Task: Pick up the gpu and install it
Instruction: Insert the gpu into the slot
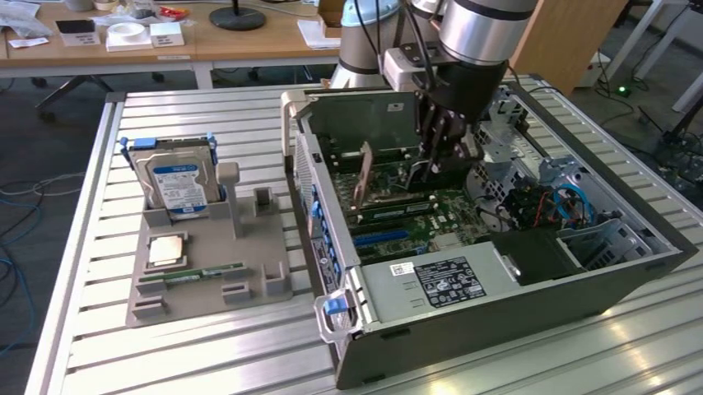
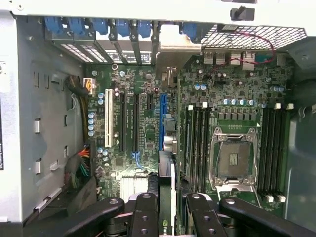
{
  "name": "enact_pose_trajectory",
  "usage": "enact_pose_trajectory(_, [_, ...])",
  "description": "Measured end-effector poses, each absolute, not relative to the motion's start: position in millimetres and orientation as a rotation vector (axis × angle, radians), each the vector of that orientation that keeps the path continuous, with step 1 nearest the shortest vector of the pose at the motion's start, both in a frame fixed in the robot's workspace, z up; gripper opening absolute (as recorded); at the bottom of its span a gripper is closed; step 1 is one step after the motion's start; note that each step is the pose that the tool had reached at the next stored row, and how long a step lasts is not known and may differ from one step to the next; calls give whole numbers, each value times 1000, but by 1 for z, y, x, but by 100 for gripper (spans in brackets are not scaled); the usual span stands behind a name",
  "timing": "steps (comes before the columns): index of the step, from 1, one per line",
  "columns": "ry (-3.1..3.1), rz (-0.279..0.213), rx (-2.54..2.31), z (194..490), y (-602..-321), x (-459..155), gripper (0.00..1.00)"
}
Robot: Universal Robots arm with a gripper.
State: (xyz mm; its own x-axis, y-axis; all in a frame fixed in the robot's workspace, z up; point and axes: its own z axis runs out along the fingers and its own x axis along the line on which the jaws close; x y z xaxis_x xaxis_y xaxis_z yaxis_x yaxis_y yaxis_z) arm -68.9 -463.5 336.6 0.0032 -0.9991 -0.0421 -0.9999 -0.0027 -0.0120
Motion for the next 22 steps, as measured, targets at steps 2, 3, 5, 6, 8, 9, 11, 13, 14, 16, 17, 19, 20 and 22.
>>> enact_pose_trajectory(2, [2191, 33, -2198, 333, -464, -69, 26])
enact_pose_trajectory(3, [2190, 33, -2199, 331, -464, -69, 26])
enact_pose_trajectory(5, [2189, 33, -2199, 329, -464, -69, 26])
enact_pose_trajectory(6, [2189, 33, -2199, 329, -464, -69, 26])
enact_pose_trajectory(8, [2189, 33, -2199, 329, -464, -69, 26])
enact_pose_trajectory(9, [2189, 33, -2199, 329, -464, -69, 26])
enact_pose_trajectory(11, [2189, 33, -2199, 329, -464, -69, 26])
enact_pose_trajectory(13, [2189, 33, -2199, 329, -464, -69, 26])
enact_pose_trajectory(14, [2189, 33, -2199, 329, -464, -69, 26])
enact_pose_trajectory(16, [2189, 33, -2199, 329, -464, -69, 26])
enact_pose_trajectory(17, [2189, 33, -2199, 329, -464, -69, 26])
enact_pose_trajectory(19, [2189, 33, -2199, 329, -464, -69, 26])
enact_pose_trajectory(20, [2189, 33, -2199, 329, -464, -69, 26])
enact_pose_trajectory(22, [2189, 33, -2199, 328, -464, -69, 26])
